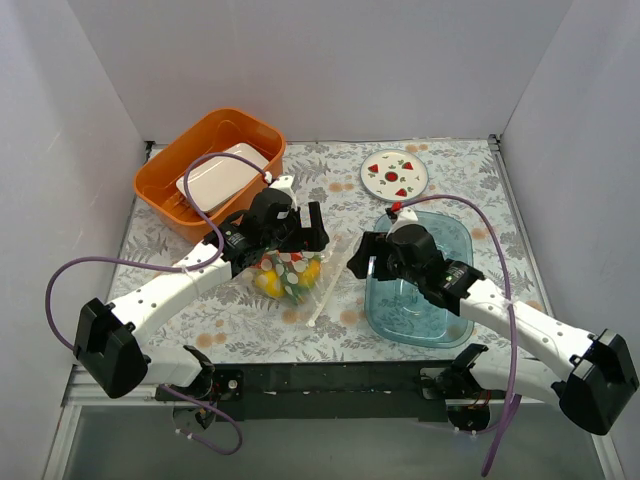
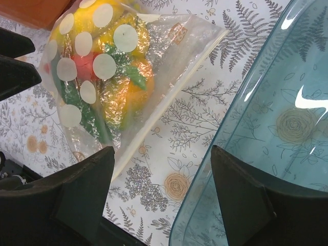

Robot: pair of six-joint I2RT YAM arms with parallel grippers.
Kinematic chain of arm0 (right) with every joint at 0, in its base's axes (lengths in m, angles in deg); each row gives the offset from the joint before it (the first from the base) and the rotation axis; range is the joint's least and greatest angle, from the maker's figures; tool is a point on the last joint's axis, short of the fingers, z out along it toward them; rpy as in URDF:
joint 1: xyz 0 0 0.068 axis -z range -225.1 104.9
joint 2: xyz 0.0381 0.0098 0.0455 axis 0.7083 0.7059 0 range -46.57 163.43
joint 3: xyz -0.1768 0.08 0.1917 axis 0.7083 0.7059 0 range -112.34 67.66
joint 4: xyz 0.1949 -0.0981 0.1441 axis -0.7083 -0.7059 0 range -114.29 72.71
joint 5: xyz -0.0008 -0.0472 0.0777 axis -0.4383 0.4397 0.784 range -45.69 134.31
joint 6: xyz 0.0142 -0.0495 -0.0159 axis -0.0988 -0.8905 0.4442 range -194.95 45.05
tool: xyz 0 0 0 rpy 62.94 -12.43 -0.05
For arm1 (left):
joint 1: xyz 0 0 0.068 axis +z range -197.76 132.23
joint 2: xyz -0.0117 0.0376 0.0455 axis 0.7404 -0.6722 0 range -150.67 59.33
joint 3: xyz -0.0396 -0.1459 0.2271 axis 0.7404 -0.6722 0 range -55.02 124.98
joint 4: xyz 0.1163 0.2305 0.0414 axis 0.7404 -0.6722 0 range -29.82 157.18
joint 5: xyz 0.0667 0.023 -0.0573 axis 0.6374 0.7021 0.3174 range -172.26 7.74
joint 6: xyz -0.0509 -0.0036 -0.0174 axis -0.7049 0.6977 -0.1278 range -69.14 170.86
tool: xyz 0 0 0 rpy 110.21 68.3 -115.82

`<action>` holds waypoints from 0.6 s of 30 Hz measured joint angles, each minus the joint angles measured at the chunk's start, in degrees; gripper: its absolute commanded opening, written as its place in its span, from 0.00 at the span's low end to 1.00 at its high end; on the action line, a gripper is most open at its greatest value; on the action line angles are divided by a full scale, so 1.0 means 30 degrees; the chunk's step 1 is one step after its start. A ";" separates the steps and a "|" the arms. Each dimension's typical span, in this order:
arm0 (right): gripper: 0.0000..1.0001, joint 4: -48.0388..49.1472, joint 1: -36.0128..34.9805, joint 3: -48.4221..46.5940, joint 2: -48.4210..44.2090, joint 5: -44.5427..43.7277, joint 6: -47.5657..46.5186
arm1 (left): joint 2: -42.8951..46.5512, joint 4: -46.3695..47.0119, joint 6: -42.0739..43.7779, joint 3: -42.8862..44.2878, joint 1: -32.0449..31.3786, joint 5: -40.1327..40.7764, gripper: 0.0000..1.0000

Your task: Open the zip-top bag and remove the fake food

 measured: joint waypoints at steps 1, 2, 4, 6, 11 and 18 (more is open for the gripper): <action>0.83 -0.0007 -0.0095 -0.0007 0.0087 -0.0007 0.0007 | 0.0000 -0.0007 -0.0015 0.0000 0.0000 0.0000 0.98; 0.83 -0.0007 -0.0182 -0.0029 0.0197 -0.0029 0.0007 | 0.0000 -0.0007 -0.0022 0.0000 0.0000 0.0000 0.98; 0.83 0.0015 -0.0401 -0.0044 0.0423 -0.0044 0.0029 | 0.0036 -0.0051 -0.0022 0.0000 0.0000 -0.0022 0.98; 0.82 0.0044 -0.0699 -0.0044 0.0823 -0.0007 0.0080 | 0.0138 -0.0124 -0.0087 0.0000 0.0000 -0.0036 0.98; 0.80 0.0299 -0.1494 -0.0044 0.1770 0.0262 0.0423 | 0.0437 -0.0466 -0.0532 0.0000 0.0000 -0.0036 0.98; 0.77 0.1625 -0.3031 0.0000 0.2463 0.0430 0.1275 | 0.1173 -0.1887 -0.1581 -0.0291 0.0000 0.0036 0.98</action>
